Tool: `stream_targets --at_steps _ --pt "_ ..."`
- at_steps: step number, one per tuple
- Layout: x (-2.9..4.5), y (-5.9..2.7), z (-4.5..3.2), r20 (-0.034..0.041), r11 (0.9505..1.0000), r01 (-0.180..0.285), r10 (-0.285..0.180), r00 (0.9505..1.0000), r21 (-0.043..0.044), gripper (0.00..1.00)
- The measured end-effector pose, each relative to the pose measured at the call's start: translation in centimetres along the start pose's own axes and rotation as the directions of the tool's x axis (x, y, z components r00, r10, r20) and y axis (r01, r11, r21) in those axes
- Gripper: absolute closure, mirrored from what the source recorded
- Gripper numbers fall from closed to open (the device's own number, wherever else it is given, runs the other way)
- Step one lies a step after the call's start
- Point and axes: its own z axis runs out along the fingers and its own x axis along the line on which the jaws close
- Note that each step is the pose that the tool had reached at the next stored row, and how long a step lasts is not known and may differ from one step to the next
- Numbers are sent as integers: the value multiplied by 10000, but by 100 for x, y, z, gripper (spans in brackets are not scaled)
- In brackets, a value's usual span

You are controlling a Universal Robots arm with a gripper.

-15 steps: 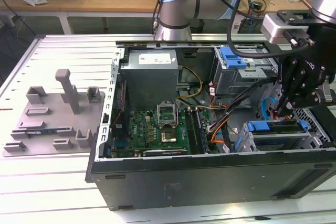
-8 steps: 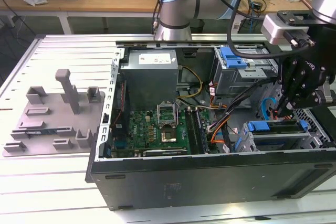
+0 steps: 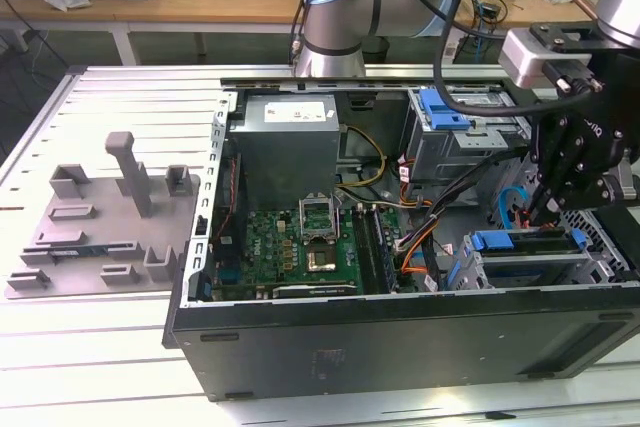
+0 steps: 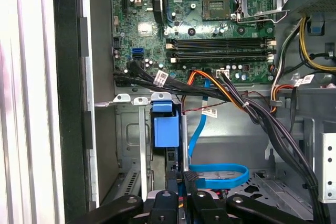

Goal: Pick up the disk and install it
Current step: 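Insert the second disk wire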

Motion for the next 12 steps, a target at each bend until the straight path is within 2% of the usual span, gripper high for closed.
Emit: stream_targets --at_steps 12 --pt "31 -1 13 90 10000 -2 2 10000 -4 84"
